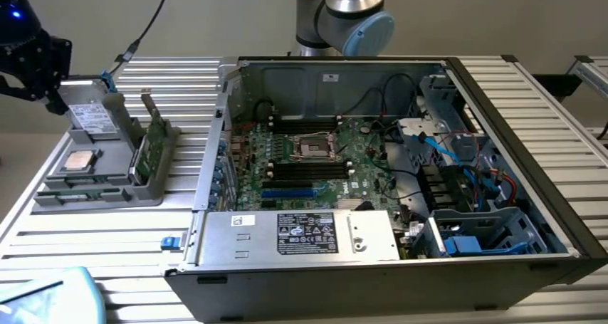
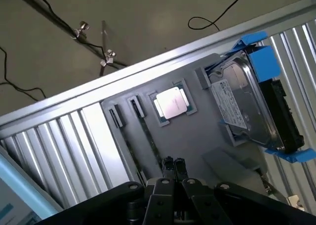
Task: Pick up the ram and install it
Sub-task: 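Pick up the ram and move it above insertion slot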
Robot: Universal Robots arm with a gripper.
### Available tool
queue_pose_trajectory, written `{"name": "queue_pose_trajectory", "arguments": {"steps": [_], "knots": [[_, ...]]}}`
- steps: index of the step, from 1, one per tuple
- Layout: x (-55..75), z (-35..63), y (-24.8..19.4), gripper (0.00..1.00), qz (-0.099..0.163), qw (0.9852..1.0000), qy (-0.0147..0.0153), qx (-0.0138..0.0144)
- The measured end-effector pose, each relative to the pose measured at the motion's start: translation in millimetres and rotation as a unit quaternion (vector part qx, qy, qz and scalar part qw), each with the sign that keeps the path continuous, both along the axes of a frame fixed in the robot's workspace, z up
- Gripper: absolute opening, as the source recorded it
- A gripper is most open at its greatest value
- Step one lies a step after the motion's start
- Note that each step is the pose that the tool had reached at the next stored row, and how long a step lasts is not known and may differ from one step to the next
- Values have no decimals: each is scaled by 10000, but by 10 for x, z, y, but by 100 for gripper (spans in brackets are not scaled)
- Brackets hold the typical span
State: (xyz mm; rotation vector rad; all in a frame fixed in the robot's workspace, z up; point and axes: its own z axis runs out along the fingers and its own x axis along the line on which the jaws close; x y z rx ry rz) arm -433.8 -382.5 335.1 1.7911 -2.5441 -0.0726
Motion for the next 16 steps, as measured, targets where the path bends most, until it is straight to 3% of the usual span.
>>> {"name": "queue_pose_trajectory", "arguments": {"steps": [4,8,12,16], "knots": [[0,-5,0,11,371,9993,4,0],[0,-10,0,11,738,9973,9,0],[0,-16,0,11,1099,9939,14,0],[0,-20,0,11,1456,9893,19,0]]}}
